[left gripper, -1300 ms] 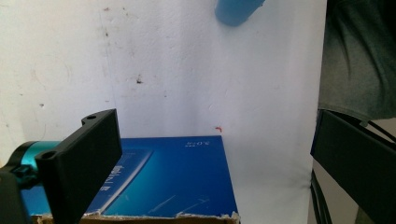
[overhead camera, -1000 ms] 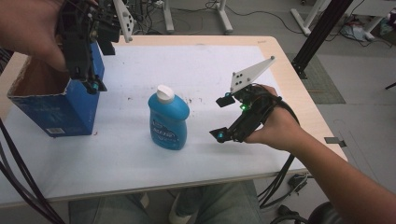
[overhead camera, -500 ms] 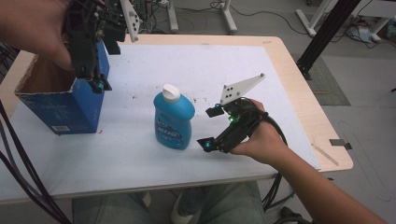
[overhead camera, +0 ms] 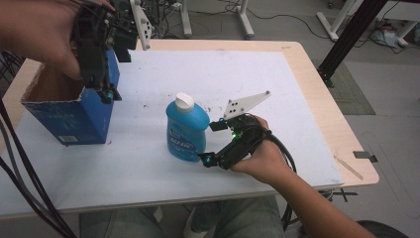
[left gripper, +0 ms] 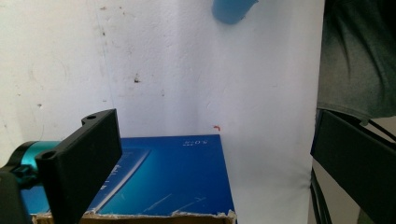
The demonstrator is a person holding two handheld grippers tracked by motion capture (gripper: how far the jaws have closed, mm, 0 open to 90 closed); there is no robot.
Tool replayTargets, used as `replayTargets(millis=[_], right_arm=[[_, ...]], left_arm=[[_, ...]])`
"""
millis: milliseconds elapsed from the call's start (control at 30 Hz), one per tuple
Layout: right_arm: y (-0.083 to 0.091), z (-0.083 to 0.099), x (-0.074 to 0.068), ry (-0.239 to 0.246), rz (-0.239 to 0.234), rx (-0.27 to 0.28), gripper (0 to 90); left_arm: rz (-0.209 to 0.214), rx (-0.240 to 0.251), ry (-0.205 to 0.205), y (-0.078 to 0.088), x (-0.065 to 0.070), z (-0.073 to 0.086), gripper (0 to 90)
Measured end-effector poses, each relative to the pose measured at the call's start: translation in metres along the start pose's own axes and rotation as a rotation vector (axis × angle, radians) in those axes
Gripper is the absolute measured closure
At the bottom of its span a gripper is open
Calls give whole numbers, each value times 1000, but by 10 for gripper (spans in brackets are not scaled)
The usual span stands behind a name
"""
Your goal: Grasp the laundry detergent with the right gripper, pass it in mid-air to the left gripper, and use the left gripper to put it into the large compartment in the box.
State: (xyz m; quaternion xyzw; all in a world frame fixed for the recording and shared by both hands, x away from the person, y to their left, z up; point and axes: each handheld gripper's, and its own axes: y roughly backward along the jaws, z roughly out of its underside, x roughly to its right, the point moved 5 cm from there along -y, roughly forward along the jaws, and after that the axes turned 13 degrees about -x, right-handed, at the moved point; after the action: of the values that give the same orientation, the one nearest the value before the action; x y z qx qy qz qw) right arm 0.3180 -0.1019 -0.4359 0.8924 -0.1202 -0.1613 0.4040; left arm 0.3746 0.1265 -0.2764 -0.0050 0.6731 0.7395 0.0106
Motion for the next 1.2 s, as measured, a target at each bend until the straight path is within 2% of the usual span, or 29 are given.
replayTargets(millis=[433, 1200], right_arm=[[-21, -14, -2, -17, 2, 66, 9], [-35, -23, -4, -26, 50, 161, 11]], left_arm=[[3, -1, 9, -3, 1, 6, 18], [8, -2, 16, -7, 1, 11, 18]])
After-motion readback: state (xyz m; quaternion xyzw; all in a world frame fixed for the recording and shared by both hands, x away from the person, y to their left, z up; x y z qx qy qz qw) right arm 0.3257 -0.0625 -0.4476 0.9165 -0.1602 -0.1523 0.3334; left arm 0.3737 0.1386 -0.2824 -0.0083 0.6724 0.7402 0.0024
